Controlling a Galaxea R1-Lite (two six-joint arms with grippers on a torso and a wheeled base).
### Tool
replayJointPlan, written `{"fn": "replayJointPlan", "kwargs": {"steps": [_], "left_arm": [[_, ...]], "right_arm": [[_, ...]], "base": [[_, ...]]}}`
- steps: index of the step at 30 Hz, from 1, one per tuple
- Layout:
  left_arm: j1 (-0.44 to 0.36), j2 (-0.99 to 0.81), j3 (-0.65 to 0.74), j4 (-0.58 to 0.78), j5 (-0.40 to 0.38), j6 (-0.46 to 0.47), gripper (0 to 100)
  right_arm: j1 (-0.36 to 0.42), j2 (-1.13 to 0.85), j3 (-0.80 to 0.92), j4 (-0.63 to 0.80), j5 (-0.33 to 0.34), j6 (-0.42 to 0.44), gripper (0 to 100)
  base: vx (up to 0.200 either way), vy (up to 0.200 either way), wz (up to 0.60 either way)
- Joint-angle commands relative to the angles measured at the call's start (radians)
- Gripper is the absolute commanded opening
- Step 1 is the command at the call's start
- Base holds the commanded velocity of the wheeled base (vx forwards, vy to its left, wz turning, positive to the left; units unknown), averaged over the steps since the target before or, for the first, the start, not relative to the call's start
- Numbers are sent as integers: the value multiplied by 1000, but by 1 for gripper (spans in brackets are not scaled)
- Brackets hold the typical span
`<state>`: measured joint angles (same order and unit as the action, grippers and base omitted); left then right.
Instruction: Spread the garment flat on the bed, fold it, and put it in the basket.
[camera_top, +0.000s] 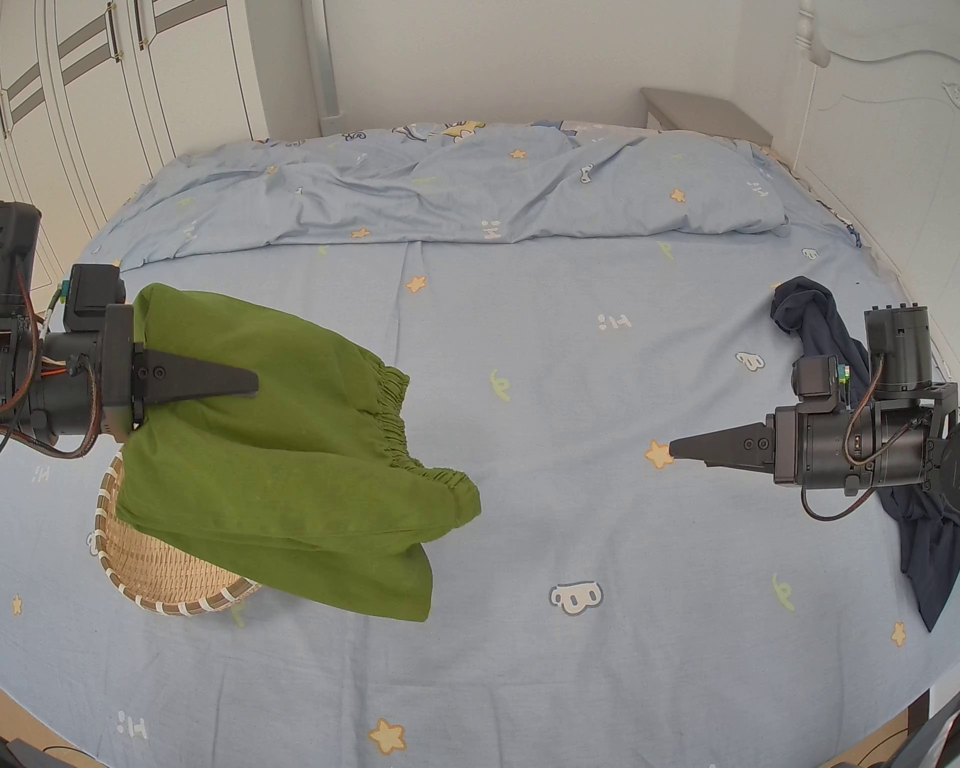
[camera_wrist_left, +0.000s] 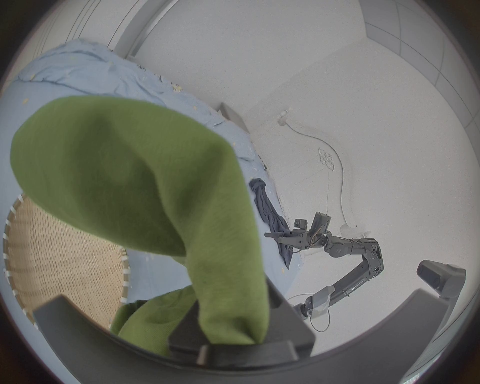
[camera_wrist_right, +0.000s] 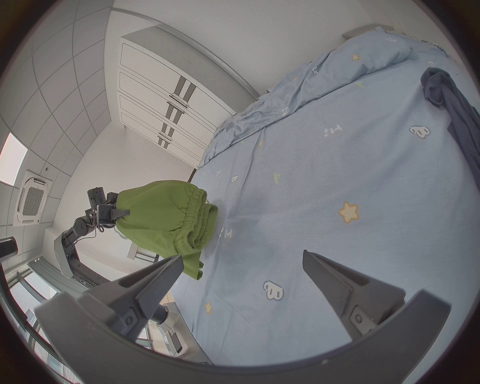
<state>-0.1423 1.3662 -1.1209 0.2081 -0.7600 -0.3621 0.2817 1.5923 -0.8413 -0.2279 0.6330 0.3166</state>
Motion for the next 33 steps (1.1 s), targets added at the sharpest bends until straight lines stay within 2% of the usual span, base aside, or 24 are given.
{"fn": "replayJointPlan", "kwargs": {"steps": [1, 2, 11, 18, 26, 30, 33], "left_arm": [[21, -36, 13, -33, 8, -1, 0], [26, -38, 15, -38, 10, -1, 0], [237, -61, 47, -202, -4, -12, 0], [311, -33, 47, -260, -19, -32, 0], [412, 96, 58, -286, -50, -35, 0], [429, 116, 121, -297, -51, -109, 0], [494, 110, 167, -296, -59, -141, 0]], "right_arm": [[-1, -2, 1, -1, 1, -1, 100], [-1, -2, 1, -1, 1, -1, 100], [-4, -3, 2, -2, 1, -2, 100], [-7, -12, 2, -1, 1, -2, 100], [2, -32, 11, 1, 1, -4, 100], [2, -52, 18, 4, 5, -10, 100], [5, -72, 31, 2, 8, -27, 100]], "base": [[0, 0, 0], [0, 0, 0], [0, 0, 0], [0, 0, 0], [0, 0, 0], [0, 0, 0], [0, 0, 0]]}}
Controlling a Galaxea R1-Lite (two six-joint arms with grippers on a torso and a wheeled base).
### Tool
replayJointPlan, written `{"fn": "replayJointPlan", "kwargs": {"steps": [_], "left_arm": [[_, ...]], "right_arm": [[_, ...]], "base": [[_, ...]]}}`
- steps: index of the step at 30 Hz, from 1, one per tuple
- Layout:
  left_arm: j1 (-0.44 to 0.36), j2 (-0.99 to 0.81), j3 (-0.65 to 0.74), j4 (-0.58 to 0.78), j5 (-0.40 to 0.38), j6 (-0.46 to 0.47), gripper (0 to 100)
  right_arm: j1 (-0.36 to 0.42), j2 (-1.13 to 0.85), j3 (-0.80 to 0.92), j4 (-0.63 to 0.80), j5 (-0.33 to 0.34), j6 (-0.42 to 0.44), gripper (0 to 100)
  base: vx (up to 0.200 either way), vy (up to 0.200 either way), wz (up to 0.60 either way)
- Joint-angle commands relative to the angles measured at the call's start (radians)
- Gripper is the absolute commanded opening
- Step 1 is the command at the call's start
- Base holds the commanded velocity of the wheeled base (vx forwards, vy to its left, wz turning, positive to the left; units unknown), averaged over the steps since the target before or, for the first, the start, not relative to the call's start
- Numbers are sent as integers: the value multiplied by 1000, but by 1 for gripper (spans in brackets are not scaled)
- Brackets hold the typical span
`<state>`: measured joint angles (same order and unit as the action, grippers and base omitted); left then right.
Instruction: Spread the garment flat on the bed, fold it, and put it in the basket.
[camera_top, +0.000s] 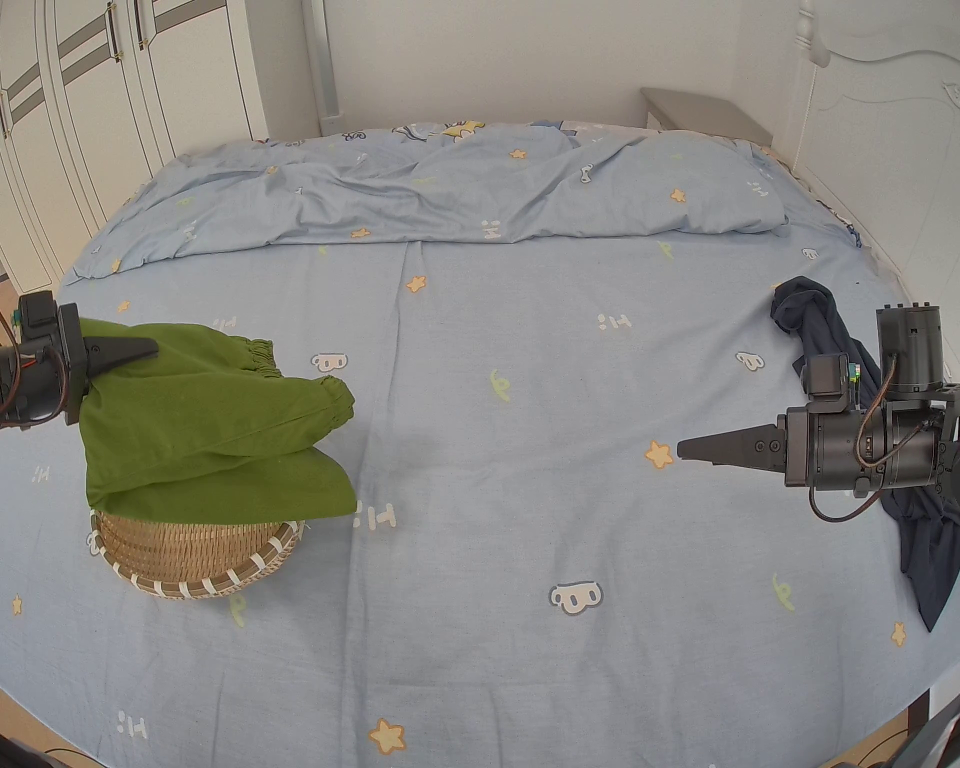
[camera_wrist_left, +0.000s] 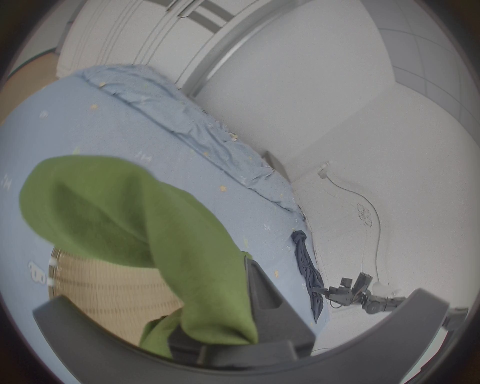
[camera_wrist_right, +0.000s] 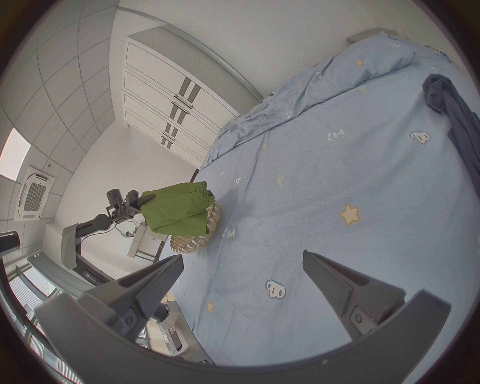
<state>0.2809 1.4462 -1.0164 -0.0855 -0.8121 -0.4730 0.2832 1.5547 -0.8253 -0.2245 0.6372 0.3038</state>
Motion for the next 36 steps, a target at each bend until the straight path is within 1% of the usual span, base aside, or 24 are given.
{"fn": "replayJointPlan", "kwargs": {"steps": [1, 5, 8, 12, 14, 19, 23, 25, 27, 30, 36], "left_arm": [[90, 30, 85, 1, -15, -30, 0], [172, 28, 160, 9, -32, -32, 0], [215, 33, 193, 18, -33, -27, 0], [228, 74, 180, 82, -32, -19, 0], [218, 114, 165, 107, -27, -15, 0], [201, 224, 122, 121, -4, -10, 0], [147, 303, 81, 150, 77, -10, 0], [109, 350, 47, 176, 162, -9, 0], [92, 367, 28, 204, 205, -9, 0], [83, 359, 19, 231, 212, -7, 0], [75, 356, 21, 234, 222, 11, 0]], "right_arm": [[4, -44, 15, 1, 6, -14, 100], [13, -73, 20, 4, 9, -12, 100], [28, -88, 22, 4, 9, -8, 100], [44, -91, 28, 4, -1, -8, 100], [47, -91, 29, 4, -2, -8, 100], [45, -91, 29, 4, -1, -6, 100], [44, -91, 28, 2, -2, -6, 100], [45, -90, 29, 2, -2, -6, 100], [45, -88, 29, 2, -2, -6, 100], [45, -87, 29, 2, -2, -6, 100], [45, -87, 29, 2, -2, -6, 100]], "base": [[0, 0, 0], [0, 0, 0], [0, 0, 0], [0, 0, 0], [0, 0, 0], [0, 0, 0], [0, 0, 0], [0, 0, 0], [0, 0, 0], [0, 0, 0], [0, 0, 0]]}}
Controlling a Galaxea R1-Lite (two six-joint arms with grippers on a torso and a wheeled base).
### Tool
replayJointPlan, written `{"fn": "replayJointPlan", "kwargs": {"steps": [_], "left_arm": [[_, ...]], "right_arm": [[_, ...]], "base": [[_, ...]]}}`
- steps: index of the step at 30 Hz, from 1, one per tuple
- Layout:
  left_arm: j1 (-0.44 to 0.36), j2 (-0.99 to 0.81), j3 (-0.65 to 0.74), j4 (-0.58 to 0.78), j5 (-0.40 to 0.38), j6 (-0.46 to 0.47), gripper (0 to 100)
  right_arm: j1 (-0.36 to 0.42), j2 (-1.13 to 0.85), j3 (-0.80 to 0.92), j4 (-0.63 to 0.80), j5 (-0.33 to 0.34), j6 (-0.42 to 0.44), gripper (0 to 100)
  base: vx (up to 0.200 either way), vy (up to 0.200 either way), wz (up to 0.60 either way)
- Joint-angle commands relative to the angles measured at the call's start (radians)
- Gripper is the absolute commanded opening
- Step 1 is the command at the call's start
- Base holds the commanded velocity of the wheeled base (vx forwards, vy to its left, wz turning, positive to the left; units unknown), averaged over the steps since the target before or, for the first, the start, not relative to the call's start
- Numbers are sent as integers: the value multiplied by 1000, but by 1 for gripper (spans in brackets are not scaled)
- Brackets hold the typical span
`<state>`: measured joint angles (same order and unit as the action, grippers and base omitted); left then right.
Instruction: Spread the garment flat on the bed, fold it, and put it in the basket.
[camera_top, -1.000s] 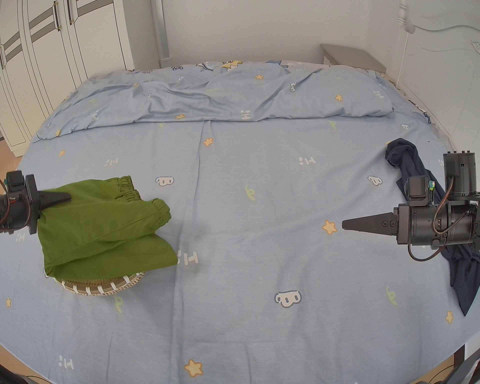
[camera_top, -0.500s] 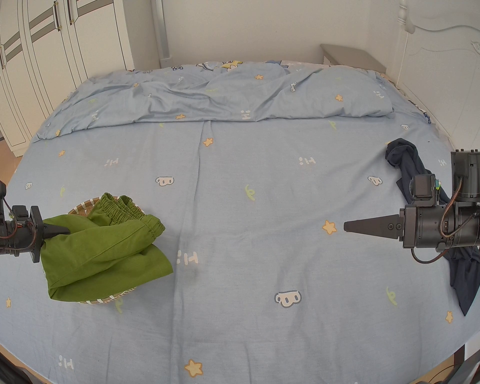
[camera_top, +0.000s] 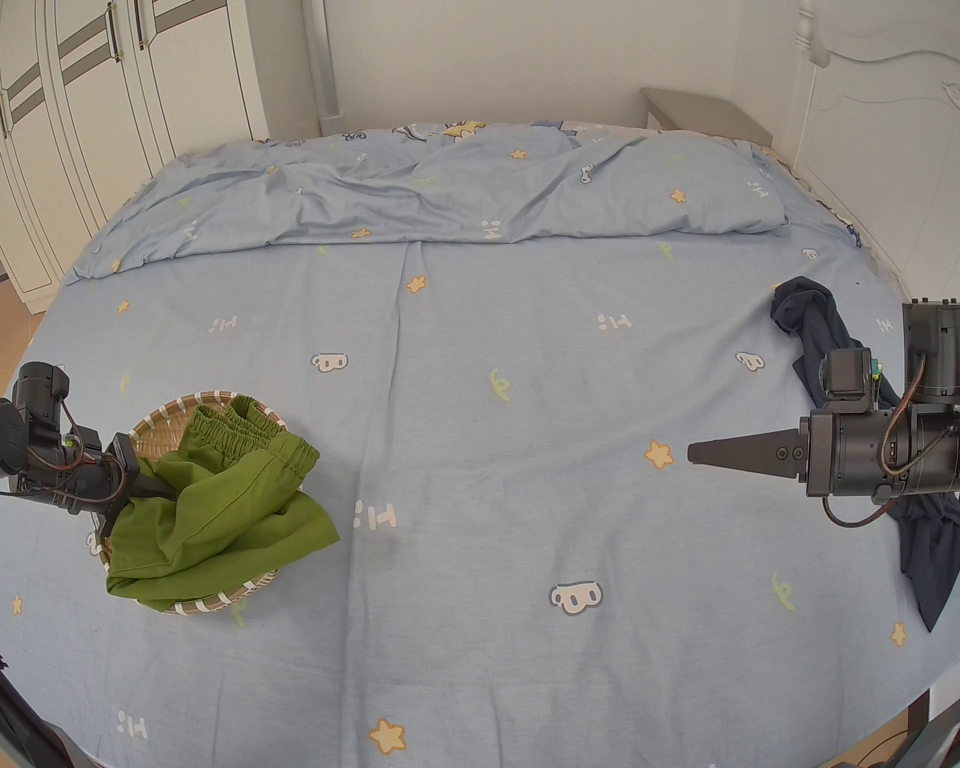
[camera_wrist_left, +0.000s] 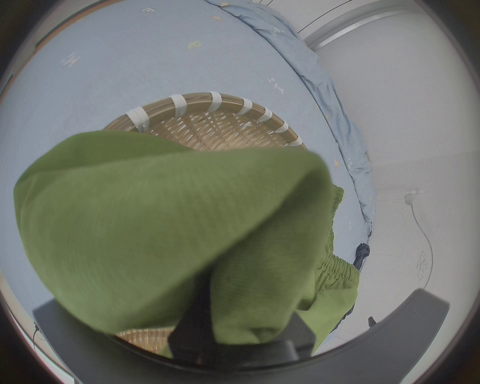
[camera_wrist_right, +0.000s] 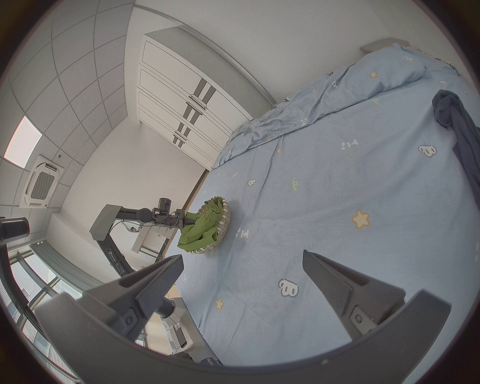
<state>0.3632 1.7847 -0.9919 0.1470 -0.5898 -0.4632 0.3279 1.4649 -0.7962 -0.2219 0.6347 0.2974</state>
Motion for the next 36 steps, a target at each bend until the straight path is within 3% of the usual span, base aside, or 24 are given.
{"fn": "replayJointPlan", "kwargs": {"steps": [1, 3, 4, 12, 22, 29, 34, 36], "left_arm": [[-12, 18, -4, 3, -1, 3, 0], [-21, 16, -2, 3, 1, 1, 0], [-23, 10, -4, 6, 1, 1, 100], [-21, -133, -71, 157, 7, 3, 100], [-15, -304, -214, 468, 192, 120, 100], [-9, -426, -255, 566, 219, 166, 100], [-67, -587, -241, 563, 214, 172, 100], [-207, -746, -209, 569, 215, 156, 100]], "right_arm": [[2, 2, 0, -1, 0, 0, 100], [0, 2, 0, -1, 0, 0, 100], [0, 2, 0, -1, 0, 0, 100], [-1, 2, 0, -1, 0, 0, 100], [2, 3, 8, -1, 0, 0, 100], [-12, -55, 48, -1, -20, -8, 100], [-36, -199, 146, -5, -72, -20, 100], [-53, -362, 272, -4, -93, -50, 100]], "base": [[0, 0, 0], [0, 0, 0], [0, 0, 0], [0, 0, 0], [0, 0, 0], [0, 0, 0], [0, 0, 0], [0, 0, 0]]}}
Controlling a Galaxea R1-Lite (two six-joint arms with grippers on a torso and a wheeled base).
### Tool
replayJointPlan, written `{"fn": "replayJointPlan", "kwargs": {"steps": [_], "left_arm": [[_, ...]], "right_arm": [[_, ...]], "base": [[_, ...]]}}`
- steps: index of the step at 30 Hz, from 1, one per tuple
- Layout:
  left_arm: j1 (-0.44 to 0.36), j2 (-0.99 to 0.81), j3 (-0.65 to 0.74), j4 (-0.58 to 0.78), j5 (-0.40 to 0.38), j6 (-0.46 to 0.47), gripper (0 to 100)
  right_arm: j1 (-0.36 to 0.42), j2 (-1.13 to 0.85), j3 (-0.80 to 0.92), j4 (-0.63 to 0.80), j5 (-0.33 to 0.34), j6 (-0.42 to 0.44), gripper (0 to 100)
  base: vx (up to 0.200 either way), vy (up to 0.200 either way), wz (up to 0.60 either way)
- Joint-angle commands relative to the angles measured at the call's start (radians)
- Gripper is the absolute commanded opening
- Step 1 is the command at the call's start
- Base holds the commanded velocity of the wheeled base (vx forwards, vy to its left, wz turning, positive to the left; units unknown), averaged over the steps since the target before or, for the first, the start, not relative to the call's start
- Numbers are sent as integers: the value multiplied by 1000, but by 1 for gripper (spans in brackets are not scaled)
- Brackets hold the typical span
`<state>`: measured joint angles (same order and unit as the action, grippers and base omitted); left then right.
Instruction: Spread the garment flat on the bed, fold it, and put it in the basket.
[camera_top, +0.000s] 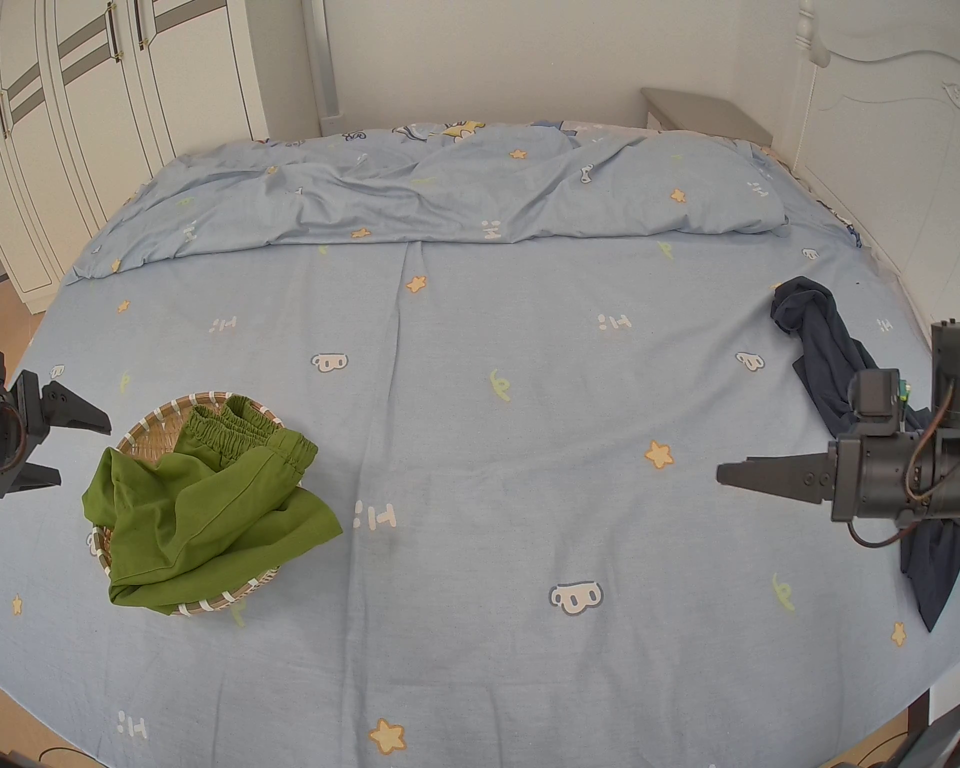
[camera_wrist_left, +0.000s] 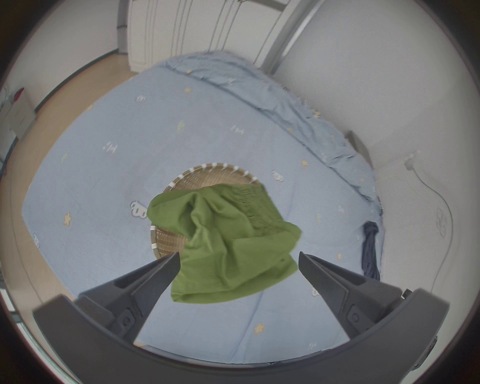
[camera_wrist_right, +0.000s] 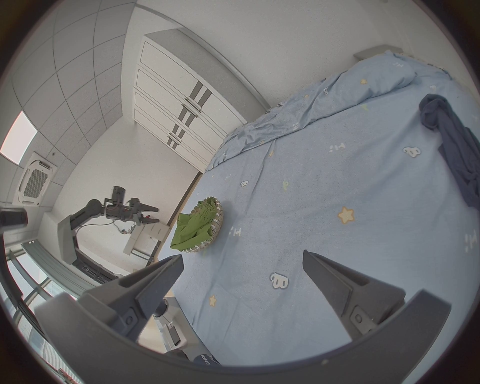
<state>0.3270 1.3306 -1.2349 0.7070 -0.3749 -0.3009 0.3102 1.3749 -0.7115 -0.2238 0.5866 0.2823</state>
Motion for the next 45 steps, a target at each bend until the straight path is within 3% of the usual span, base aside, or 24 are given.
{"fn": "replayJointPlan", "kwargs": {"steps": [1, 3, 10, 18, 23, 28, 31, 34, 36, 38, 40, 45], "left_arm": [[-214, -344, 54, 9, 2, -17, 100], [-292, -476, 110, 11, 5, -38, 100], [-301, -854, 338, 28, 123, -41, 100], [-304, -1120, 426, 147, 166, -32, 100], [-313, -1190, 509, 118, 169, -17, 100], [-322, -1315, 687, -21, 175, 111, 100], [-324, -1331, 930, -278, 280, 229, 100], [-324, -1331, 1181, -626, 430, 301, 100], [-324, -1331, 1235, -793, 441, 318, 100], [-322, -1331, 1233, -745, 439, 330, 100], [-322, -1331, 1235, -710, 416, 327, 100], [-325, -1331, 1233, -705, 386, 315, 100]], "right_arm": [[-45, -333, 227, 1, -54, -48, 100], [-88, -501, 333, 3, -79, -74, 100], [-218, -916, 517, 103, -77, -75, 100], [-227, -1260, 511, 376, -77, -43, 100], [-230, -1286, 517, 397, -85, -40, 100], [-232, -1286, 520, 397, -88, -40, 100], [-232, -1286, 584, 396, -218, -95, 100], [-266, -1297, 638, 337, -484, -224, 100], [-307, -1320, 646, 316, -518, -239, 100], [-312, -1375, 661, 301, -516, -269, 100], [-313, -1375, 702, 247, -556, -311, 100], [-312, -1372, 711, 218, -600, -276, 100]], "base": [[0, 0, 0], [0, 0, 0], [0, 0, 0], [0, 0, 0], [0, 0, 0], [0, 0, 0], [0, 0, 0], [0, 0, 0], [0, 0, 0], [0, 0, 0], [0, 0, 0], [0, 0, 0]]}}
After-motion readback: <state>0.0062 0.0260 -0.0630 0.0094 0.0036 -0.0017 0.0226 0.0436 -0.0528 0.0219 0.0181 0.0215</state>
